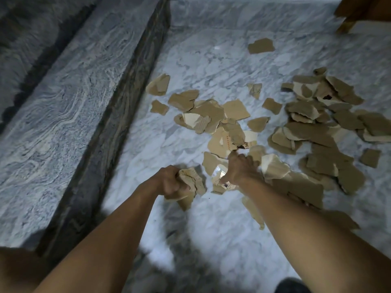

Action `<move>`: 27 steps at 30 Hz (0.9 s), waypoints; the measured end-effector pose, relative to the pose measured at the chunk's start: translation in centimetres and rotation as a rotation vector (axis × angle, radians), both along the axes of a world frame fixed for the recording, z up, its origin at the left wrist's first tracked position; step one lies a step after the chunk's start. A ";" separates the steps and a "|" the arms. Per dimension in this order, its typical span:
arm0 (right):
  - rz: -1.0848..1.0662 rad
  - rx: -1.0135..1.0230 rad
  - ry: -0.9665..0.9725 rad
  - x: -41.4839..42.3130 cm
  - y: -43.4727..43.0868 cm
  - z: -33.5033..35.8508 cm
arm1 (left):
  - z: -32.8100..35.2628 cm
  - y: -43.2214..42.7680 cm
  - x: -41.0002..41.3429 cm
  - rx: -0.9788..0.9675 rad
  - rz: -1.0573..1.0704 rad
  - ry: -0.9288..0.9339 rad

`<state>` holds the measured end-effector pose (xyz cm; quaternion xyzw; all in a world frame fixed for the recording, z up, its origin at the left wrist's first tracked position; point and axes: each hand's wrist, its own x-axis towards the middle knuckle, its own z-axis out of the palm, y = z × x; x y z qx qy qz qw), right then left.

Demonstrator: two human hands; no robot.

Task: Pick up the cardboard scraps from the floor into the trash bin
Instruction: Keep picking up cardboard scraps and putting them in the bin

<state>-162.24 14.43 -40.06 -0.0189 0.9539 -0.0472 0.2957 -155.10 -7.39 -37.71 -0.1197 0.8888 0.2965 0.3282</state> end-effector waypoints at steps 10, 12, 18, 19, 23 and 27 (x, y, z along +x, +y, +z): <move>0.112 -0.239 -0.112 -2.7 3.8 3.7 | 0.8 0.9 -1.6 -0.028 -0.051 -0.056; 0.134 -0.214 -0.127 -4.0 7.1 5.6 | 1.2 1.8 -2.3 -0.010 -0.073 -0.054; 0.166 0.010 -0.315 -1.6 11.1 4.6 | 1.4 6.3 -3.7 0.027 -0.216 -0.052; 0.149 0.016 -0.291 -0.7 10.8 3.5 | 1.2 7.0 -3.9 0.012 -0.240 -0.062; 0.061 -0.051 0.009 2.8 9.0 -0.3 | 0.6 8.1 -4.3 -0.054 -0.280 -0.085; 0.072 -0.156 0.207 3.8 8.1 -0.9 | -0.2 7.7 -4.1 -0.093 -0.279 -0.084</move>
